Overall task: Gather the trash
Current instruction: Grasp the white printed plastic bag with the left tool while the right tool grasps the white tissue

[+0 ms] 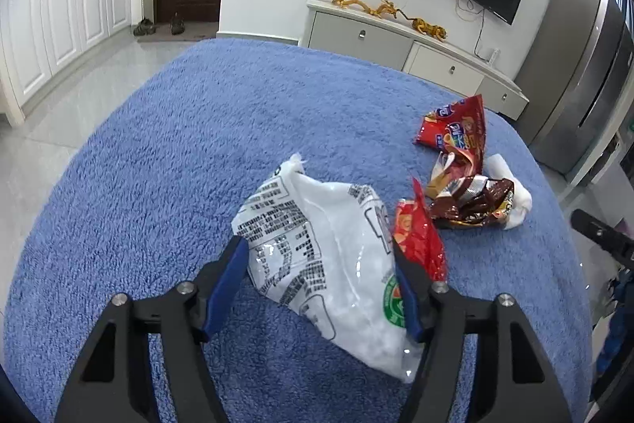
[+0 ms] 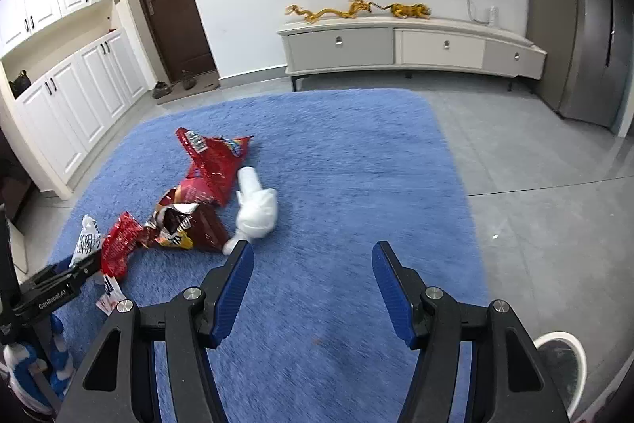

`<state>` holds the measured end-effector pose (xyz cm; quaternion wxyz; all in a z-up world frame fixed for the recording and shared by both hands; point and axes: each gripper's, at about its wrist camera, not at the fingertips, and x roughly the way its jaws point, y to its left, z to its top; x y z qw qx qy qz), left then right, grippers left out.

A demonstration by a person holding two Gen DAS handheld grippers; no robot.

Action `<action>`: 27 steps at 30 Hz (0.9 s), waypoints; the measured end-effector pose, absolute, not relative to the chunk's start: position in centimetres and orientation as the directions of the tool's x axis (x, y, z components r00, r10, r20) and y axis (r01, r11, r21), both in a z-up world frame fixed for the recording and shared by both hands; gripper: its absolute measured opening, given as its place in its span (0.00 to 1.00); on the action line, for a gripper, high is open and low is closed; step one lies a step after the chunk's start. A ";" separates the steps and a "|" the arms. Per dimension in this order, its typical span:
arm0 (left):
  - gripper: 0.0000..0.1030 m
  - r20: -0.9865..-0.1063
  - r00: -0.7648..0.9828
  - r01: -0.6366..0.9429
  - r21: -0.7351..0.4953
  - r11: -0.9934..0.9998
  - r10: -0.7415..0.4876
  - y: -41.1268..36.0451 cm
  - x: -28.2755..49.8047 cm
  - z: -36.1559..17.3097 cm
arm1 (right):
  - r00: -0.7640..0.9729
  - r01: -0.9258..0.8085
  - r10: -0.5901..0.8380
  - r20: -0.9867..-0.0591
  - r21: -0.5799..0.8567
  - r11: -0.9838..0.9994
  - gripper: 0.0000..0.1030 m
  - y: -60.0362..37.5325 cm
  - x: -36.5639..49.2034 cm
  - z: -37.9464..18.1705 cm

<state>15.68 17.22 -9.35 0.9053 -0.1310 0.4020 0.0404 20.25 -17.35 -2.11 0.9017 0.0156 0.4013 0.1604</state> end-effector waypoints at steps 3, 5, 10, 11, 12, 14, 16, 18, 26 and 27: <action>0.57 -0.736 0.677 -0.174 -0.203 0.964 -0.032 17.1 15.4 -9.4 | 0.607 -0.307 0.341 -0.718 0.184 0.934 0.58 -15.9 20.9 -2.7; 0.55 -0.734 0.678 -0.175 -0.208 0.962 -0.035 17.3 15.3 -9.4 | 0.602 -0.318 0.349 -0.718 0.186 0.930 0.58 -14.9 21.3 -2.9; 0.53 -0.730 0.682 -0.174 -0.222 0.959 -0.045 17.4 15.0 -9.2 | 0.608 -0.314 0.351 -0.712 0.190 0.930 0.58 -13.9 23.1 -3.6; 0.52 -0.729 0.683 -0.173 -0.223 0.959 -0.046 17.4 14.9 -9.2 | 0.609 -0.308 0.349 -0.712 0.193 0.931 0.58 -13.9 23.6 -3.8; 0.51 -0.728 0.683 -0.172 -0.224 0.959 -0.047 17.4 14.9 -9.1 | 0.608 -0.303 0.347 -0.714 0.195 0.933 0.58 -13.8 24.0 -4.0; 0.45 -0.727 0.685 -0.169 -0.227 0.959 -0.052 17.5 14.7 -9.1 | 0.599 -0.289 0.339 -0.726 0.198 0.936 0.57 -13.8 24.9 -4.5; 0.44 -0.725 0.687 -0.165 -0.231 0.959 -0.057 17.5 14.6 -9.0 | 0.584 -0.282 0.340 -0.737 0.208 0.936 0.50 -13.8 25.6 -5.0; 0.42 -0.724 0.687 -0.163 -0.231 0.959 -0.057 17.5 14.9 -8.8 | 0.564 -0.283 0.354 -0.746 0.228 0.932 0.47 -13.9 26.0 -5.5; 0.30 -0.712 0.702 -0.163 -0.201 0.966 -0.030 17.2 14.2 -8.2 | 0.544 -0.310 0.405 -0.735 0.272 0.911 0.19 -14.6 24.3 -4.6; 0.30 -0.708 0.705 -0.162 -0.195 0.967 -0.024 17.1 13.9 -7.9 | 0.552 -0.313 0.402 -0.731 0.265 0.912 0.19 -14.9 23.6 -4.2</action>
